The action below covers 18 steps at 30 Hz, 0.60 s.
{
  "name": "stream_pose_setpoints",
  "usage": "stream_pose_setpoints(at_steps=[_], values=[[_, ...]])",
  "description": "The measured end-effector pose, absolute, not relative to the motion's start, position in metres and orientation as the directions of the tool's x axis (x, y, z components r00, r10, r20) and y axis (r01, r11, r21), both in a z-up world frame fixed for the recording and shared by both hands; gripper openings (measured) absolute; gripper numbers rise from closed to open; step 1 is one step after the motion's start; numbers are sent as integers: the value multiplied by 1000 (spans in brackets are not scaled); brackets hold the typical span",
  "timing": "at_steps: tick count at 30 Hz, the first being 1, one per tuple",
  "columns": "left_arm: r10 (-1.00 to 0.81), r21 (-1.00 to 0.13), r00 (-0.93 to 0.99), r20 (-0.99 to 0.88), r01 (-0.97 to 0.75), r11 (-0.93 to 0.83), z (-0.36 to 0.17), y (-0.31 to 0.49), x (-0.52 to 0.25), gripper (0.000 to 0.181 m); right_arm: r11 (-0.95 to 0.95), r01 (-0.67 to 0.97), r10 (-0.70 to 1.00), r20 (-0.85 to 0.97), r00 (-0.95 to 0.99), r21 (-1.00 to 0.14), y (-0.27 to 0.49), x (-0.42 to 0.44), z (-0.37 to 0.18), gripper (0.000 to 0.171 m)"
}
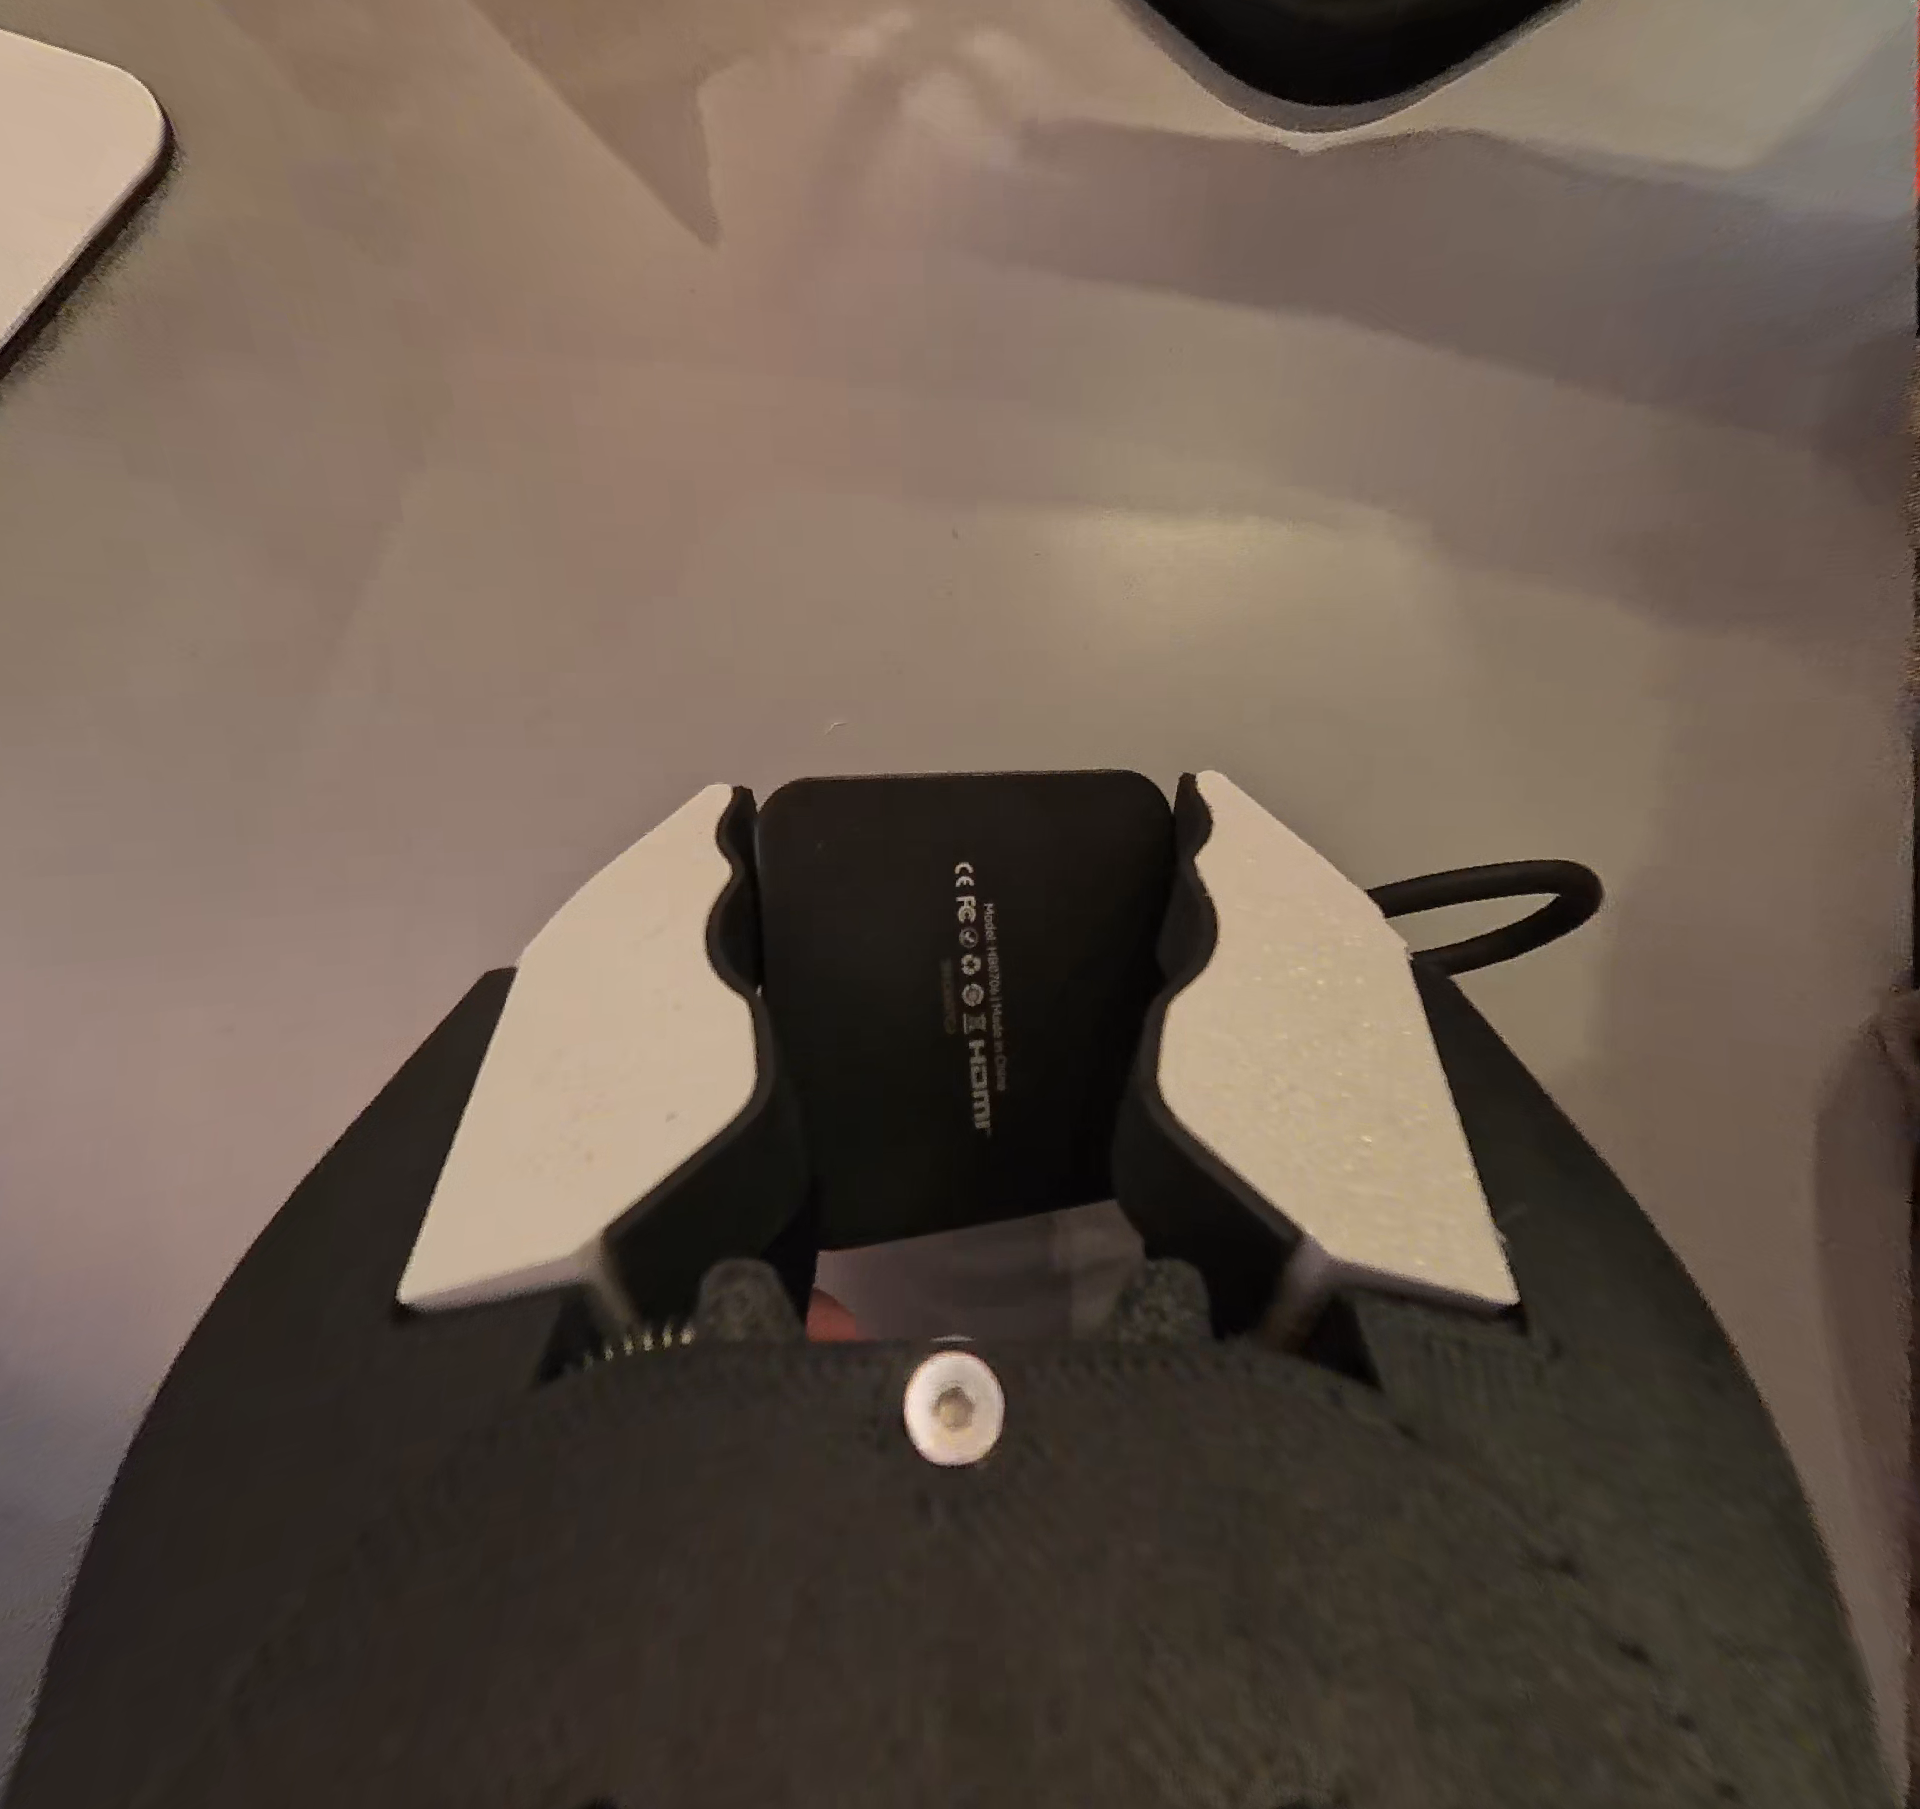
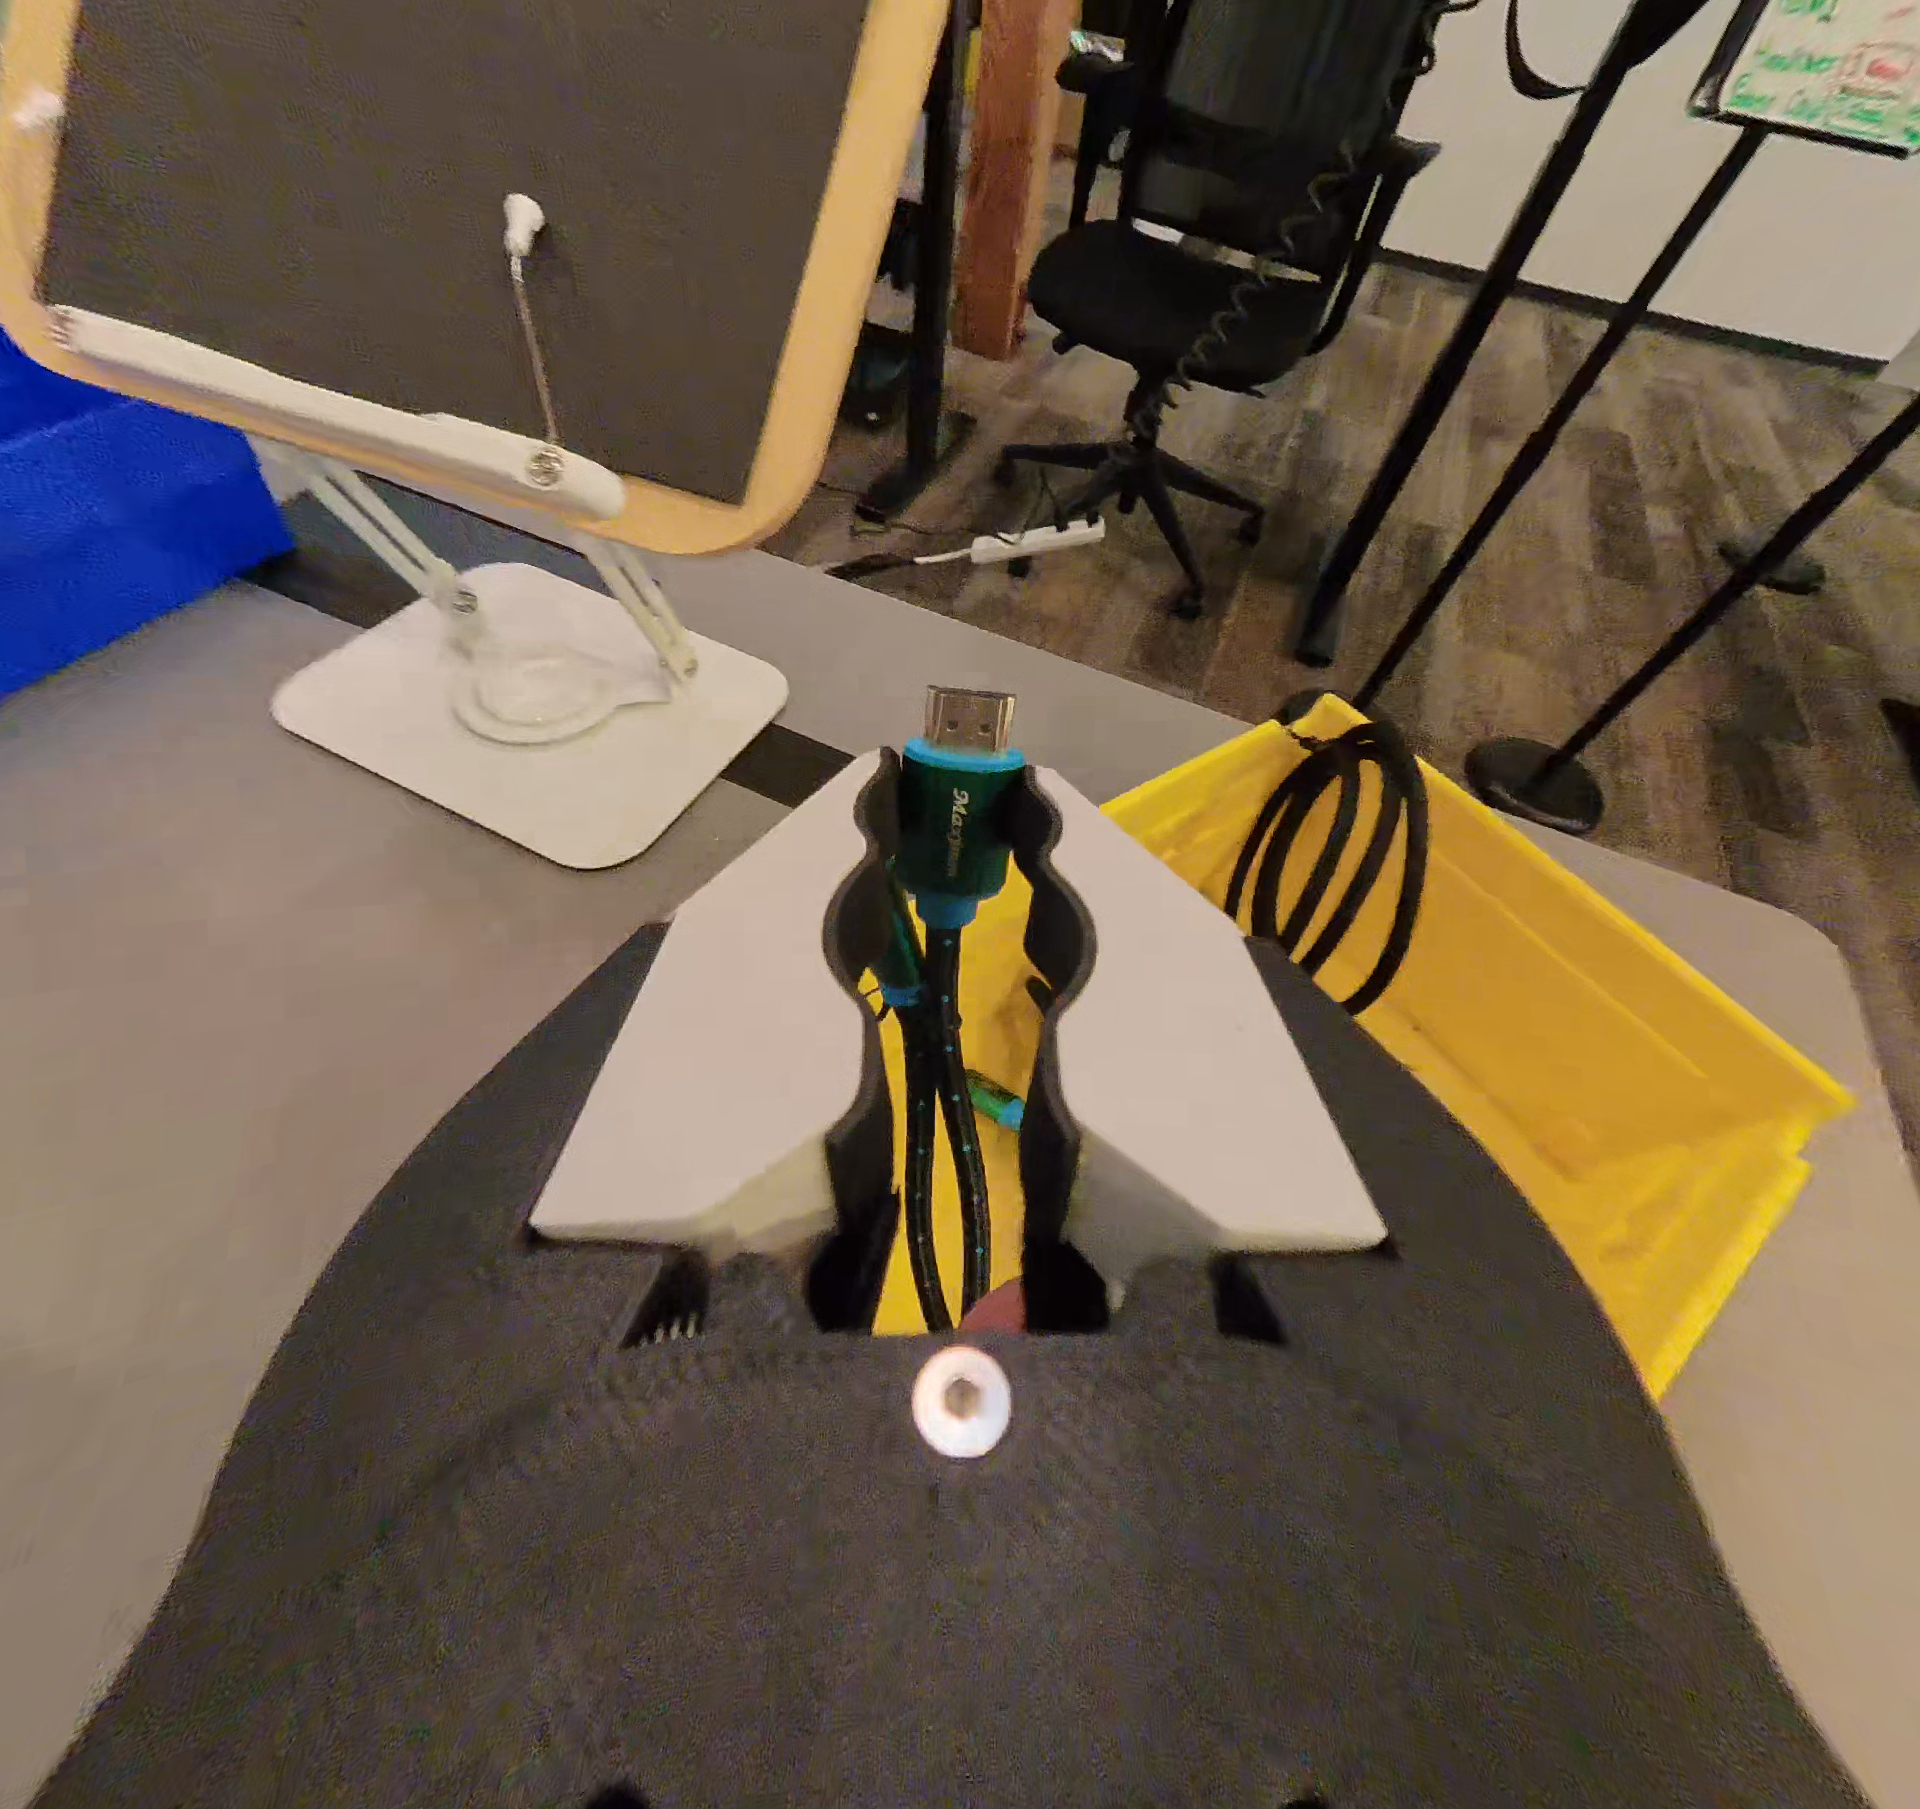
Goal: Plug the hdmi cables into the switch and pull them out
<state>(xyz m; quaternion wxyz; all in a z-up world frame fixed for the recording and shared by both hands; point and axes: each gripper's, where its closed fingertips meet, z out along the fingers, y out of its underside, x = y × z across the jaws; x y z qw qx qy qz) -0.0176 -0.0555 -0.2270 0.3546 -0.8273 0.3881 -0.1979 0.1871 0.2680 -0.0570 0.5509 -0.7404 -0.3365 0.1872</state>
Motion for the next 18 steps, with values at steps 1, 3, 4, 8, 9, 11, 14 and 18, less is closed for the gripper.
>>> stream_pose_setpoints(at_steps=[1,3,4,8,9,11,14,18], values=[[-781,-740,623,55,-499,-450,-227,-55,-19,75,-189,303,704,86,705,-934,274,188,-56,18],[-777,-739,627,56,-497,-454,-227,-54,-21,75,-199,294,718,65,693,-935,275,185,-39,18],[-775,-743,629,57,-492,-454,-226,-53,-22,74,-188,301,716,79,693,-935,276,186,-27,18],[-771,-756,632,84,-463,-463,-222,-50,-24,75,-229,379,736,95,670,-897,278,191,-4,18],[-770,-756,631,91,-459,-466,-222,-49,-24,75,-249,408,729,108,676,-878,283,194,-6,18],[-769,-756,632,93,-458,-468,-223,-48,-25,75,-323,488,735,110,670,-811,287,197,-27,18],[-772,-757,627,106,-453,-471,-224,-48,-24,75,-433,597,717,143,682,-675,303,207,-83,17],[-772,-756,627,105,-454,-472,-224,-49,-25,75,-529,623,704,111,701,-576,317,207,-151,16]])
